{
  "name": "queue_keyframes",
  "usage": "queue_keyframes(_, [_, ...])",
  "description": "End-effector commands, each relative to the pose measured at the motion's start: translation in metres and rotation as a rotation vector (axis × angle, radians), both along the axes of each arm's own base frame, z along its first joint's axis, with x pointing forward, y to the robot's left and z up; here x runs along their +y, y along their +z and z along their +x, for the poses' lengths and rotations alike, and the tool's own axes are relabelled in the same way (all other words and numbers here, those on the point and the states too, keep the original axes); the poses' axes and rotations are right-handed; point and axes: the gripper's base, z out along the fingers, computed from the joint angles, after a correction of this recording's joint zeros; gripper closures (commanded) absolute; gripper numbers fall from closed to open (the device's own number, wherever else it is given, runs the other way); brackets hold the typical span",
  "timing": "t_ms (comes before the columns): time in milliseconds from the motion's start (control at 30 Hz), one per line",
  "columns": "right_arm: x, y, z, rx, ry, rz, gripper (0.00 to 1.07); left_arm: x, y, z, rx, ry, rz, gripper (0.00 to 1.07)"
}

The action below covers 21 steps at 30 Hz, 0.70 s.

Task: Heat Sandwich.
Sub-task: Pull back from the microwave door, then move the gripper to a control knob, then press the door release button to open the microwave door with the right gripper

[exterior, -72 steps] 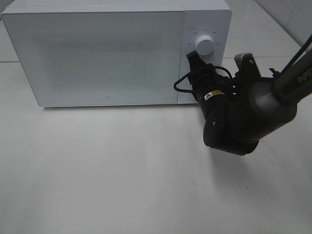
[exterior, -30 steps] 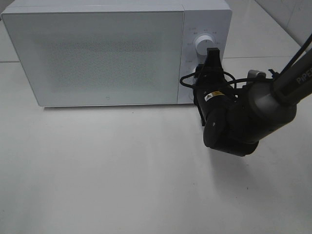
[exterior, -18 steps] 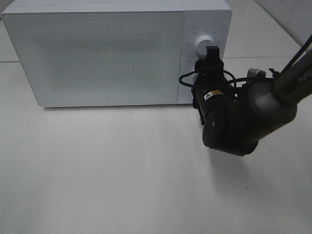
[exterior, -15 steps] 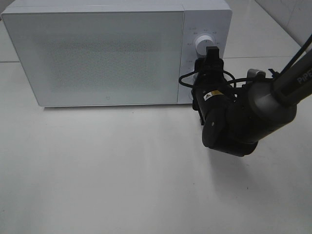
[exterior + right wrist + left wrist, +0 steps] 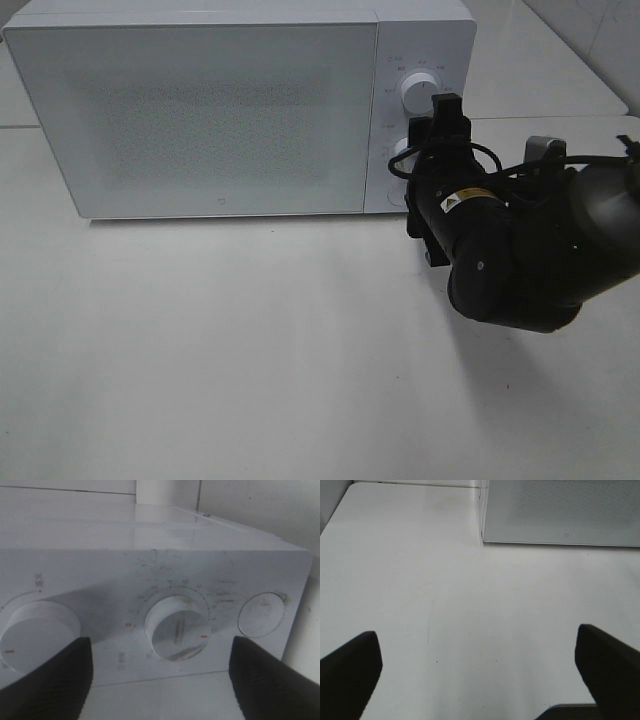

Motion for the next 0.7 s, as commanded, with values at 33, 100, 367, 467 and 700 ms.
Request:
queue_keyframes(33, [-0.001,0.008,-0.013,0.018,0.089,-0.034,0.37,-0.001,0.0,-0.002,-0.026,0.001,-0.009,0.09])
queue_keyframes(100, [-0.002,0.008,-0.016,0.026,0.101,-0.042,0.37,-0.001,0.0,-0.002,-0.026,0.001,-0.009,0.09])
queue_keyframes(367, [-0.01,0.021,-0.04,0.071,0.228,-0.148,0.37,-0.001,0.0,-0.002,-0.026,0.001,-0.009,0.09])
queue_keyframes(467, [-0.011,0.028,-0.047,0.084,0.294,-0.243,0.37,-0.001,0.0,-0.002,-0.026,0.001,-0.009,0.09])
queue_keyframes(700, [-0.011,0.041,-0.06,0.144,0.478,-0.507,0.37,-0.001,0.0,-0.002,-0.026,0.001,-0.009,0.09])
